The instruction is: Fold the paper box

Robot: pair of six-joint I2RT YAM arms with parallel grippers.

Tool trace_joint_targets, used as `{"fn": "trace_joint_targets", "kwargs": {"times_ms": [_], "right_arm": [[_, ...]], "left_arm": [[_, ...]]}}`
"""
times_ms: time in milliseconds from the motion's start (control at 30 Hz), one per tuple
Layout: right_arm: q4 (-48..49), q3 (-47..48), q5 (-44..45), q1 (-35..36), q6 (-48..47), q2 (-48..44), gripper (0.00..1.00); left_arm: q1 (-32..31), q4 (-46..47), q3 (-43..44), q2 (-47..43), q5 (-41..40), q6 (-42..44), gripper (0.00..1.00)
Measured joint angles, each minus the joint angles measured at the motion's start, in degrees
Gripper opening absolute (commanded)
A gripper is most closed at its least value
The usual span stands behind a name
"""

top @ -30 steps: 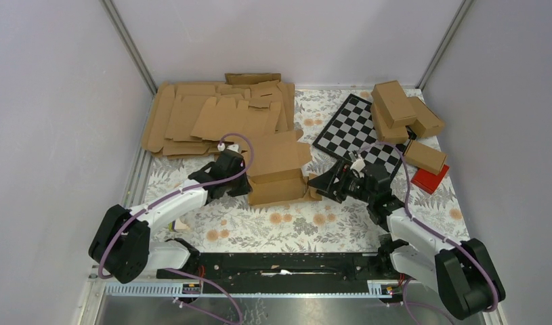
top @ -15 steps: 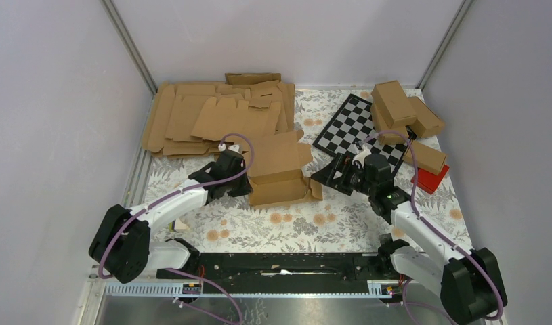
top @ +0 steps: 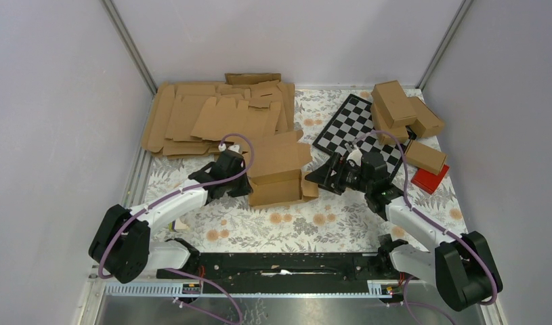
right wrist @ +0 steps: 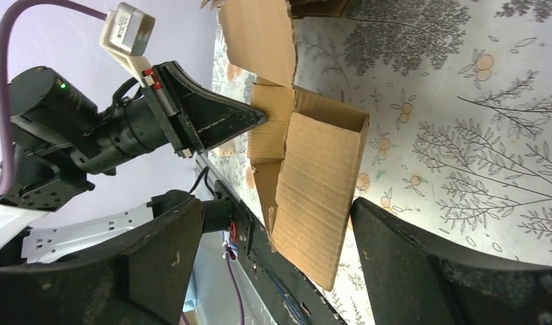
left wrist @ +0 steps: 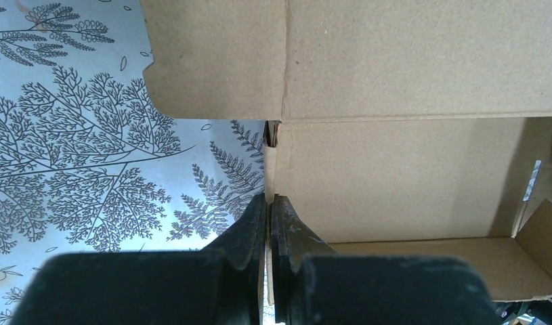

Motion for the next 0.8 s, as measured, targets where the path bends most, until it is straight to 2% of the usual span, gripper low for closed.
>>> {"fn": "trace_joint_targets", "kwargs": {"times_ms": [467, 600, 800], "right_arm": [[-1.4, 1.1, -1.6, 2.8, -0.7, 0.1, 0.79], [-3.9, 2.5, -0.9, 3.4, -2.5, 0.6, 0.78], [-10.1, 5.2, 2.2, 5.0, -7.2, 2.3, 0.72]], "left_arm": [[-4.1, -3.1, 1.4, 0.0, -4.2, -0.1, 0.00], [-5.0, -3.4, 1.8, 0.0, -5.1, -0.3, 0.00], [-6.1, -4.5, 2.6, 0.1, -6.6, -0.5, 0.00]]}}
